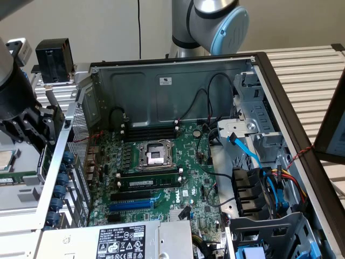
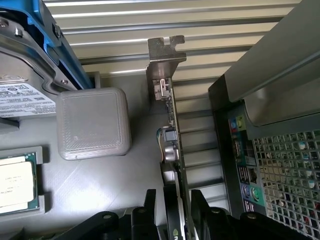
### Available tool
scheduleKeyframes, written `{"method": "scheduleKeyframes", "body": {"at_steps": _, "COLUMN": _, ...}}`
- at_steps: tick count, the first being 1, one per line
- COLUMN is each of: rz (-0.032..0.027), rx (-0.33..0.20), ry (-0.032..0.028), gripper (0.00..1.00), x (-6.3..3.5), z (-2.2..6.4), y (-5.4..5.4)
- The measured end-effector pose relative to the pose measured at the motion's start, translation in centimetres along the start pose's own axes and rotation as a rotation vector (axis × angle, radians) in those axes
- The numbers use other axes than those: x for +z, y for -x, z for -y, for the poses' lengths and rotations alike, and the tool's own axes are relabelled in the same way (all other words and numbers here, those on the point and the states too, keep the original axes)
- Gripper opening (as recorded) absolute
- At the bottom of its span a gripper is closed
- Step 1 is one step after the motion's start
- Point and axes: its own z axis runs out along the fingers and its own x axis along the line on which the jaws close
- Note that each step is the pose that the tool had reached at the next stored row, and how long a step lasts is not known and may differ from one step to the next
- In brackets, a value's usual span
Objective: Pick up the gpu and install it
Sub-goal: 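Pick up the gpu and move the gpu toward the slot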
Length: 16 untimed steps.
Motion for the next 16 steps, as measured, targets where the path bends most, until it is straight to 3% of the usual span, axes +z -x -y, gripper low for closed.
{"method": "scheduleKeyframes", "body": {"at_steps": 12, "rz": -0.0012, "rx": -0.006, "ry": 0.0017, "gripper": 0.41, "x": 0.27, "z": -0.05, "y": -0.05}}
{"method": "scheduleKeyframes", "body": {"at_steps": 14, "rz": -0.0020, "rx": -0.007, "ry": 0.0054, "gripper": 0.41, "x": 0.29, "z": -0.05, "y": -0.06}}
{"method": "scheduleKeyframes", "body": {"at_steps": 16, "rz": -0.0030, "rx": -0.007, "ry": 0.0129, "gripper": 0.41, "x": 0.34, "z": -0.04, "y": -0.06}}
